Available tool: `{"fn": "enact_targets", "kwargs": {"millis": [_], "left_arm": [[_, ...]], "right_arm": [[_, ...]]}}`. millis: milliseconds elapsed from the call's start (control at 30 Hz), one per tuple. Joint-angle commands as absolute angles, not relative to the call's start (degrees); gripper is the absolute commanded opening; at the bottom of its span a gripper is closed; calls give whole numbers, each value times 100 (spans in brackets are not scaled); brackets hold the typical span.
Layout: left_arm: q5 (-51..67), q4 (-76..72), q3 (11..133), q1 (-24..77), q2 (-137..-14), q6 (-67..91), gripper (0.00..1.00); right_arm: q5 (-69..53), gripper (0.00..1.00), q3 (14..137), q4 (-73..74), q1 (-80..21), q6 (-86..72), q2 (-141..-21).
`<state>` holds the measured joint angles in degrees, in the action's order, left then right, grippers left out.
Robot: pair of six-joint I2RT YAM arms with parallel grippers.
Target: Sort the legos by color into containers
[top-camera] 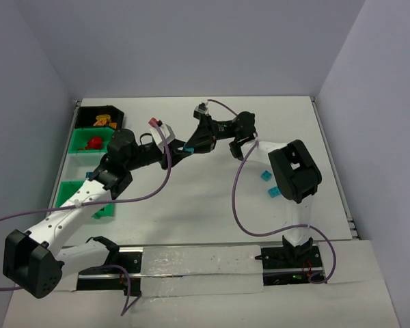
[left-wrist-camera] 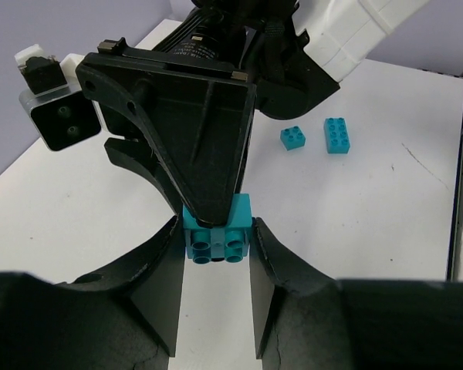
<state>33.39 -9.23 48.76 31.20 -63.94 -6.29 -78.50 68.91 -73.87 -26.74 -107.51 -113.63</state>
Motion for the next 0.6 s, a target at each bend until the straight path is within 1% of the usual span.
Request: {"fn": "enact_targets", "kwargs": {"millis": [0,33,67,100,133,167,200,233,267,300,333,367,400,433,467,533,567], "left_arm": [[3174,-1020,4875,3164,-6401,-502,4],[3165,-917,4886,3156,-6383,-533,0],[3156,-814,4894,3140,-6335,-536,0],[3140,-685,4911,3115,-6290,-582,0],[3138,-530,4921,3088,-6254,-589,0],[3203,-190,4910,3014,-6142,-583,0],[3258,104,4904,2946,-6067,-585,0],[3283,335,4909,2820,-6014,-598,0],[3282,554,4927,2660,-5958,-611,0],[3269,782,4939,2506,-5901,-615,0],[3217,1134,4975,2210,-5847,-648,0],[3134,1587,5043,1799,-5800,-710,0],[3091,1926,5202,1503,-5814,-772,0],[3042,2378,5384,1101,-5904,-873,0],[2989,2878,5532,658,-6040,-977,0],[2953,3529,5763,31,-6360,-1279,0],[2919,3705,5791,-291,-6423,-1343,0]], "right_arm": [[-7890,35,6897,-8917,-2821,-10433,-10900],[-7900,49,6907,-8841,-2814,-10408,-10898],[-7917,70,6931,-8749,-2790,-10399,-10906],[-7911,85,6942,-8698,-2763,-10382,-10915],[-7895,92,6951,-8639,-2729,-10380,-10916],[-7821,96,6952,-8299,-2636,-10208,-10886],[-7739,99,6942,-7892,-2545,-9995,-10775],[-7653,100,6925,-7375,-2393,-9407,-10627],[-7487,100,6931,-6683,-2230,-8634,-10486],[-7375,100,6943,-5831,-2171,-8318,-10328],[-7160,100,7119,-4096,-2064,-7436,-10170],[-6755,100,7451,-1634,-1861,-5775,-10018],[-6060,100,8097,-186,-1732,-3796,-9920],[-5746,100,8356,853,-1682,-2939,-9857],[-5474,100,8447,1516,-1603,-2527,-9800],[-4919,100,8386,2146,-1374,-2046,-9661],[-4913,100,8428,2153,-1337,-1773,-9633]]}}
